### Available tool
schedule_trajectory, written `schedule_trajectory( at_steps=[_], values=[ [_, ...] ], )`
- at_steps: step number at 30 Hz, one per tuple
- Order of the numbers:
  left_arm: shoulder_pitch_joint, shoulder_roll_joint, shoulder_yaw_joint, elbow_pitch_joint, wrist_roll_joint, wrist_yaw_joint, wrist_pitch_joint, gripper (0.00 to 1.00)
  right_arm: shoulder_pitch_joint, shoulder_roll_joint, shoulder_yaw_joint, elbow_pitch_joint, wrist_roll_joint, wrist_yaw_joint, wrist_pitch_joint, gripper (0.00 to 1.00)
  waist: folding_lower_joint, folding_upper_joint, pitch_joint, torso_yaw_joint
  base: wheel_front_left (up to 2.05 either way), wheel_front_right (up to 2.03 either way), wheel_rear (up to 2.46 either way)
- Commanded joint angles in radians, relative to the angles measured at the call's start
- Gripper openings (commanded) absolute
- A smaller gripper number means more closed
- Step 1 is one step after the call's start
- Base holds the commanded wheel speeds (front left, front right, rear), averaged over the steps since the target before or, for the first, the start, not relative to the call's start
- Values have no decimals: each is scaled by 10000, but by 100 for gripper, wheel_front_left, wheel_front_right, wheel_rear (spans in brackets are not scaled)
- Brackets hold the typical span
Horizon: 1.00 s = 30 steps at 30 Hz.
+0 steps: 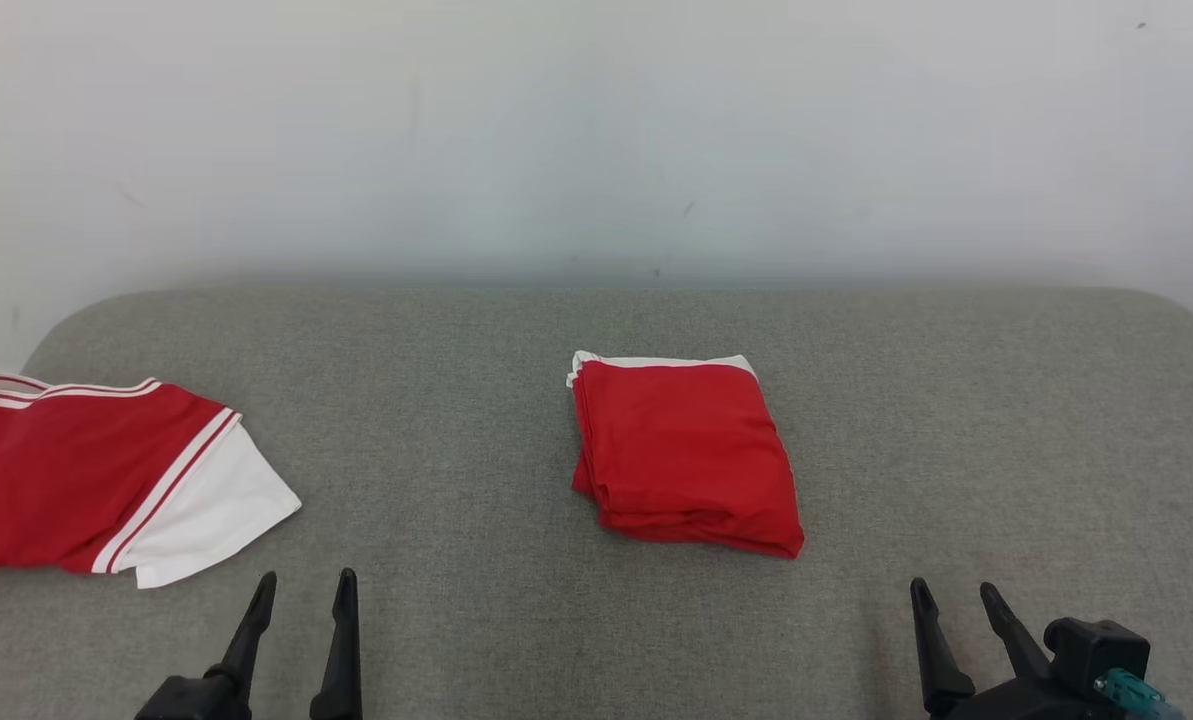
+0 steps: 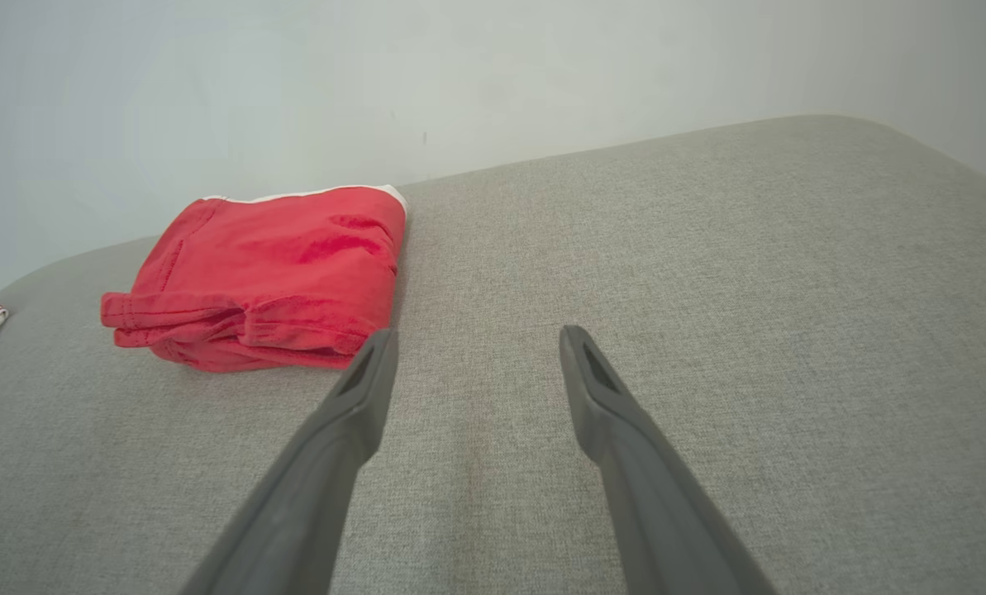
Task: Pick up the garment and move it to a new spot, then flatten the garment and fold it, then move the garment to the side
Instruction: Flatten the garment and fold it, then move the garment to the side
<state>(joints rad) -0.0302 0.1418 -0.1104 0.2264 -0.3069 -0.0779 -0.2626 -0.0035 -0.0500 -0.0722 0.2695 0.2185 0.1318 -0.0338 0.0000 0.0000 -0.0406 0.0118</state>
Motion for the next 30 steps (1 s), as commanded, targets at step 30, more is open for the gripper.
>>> schedule_trajectory(
  at_steps=[30],
  values=[
    [-479, -458, 327, -81, 756, -501, -36, 100, -2482, -1, -490, -374, -251, -23, 4455, 100, 0, 0, 977, 679, 0, 0, 0]
  ],
)
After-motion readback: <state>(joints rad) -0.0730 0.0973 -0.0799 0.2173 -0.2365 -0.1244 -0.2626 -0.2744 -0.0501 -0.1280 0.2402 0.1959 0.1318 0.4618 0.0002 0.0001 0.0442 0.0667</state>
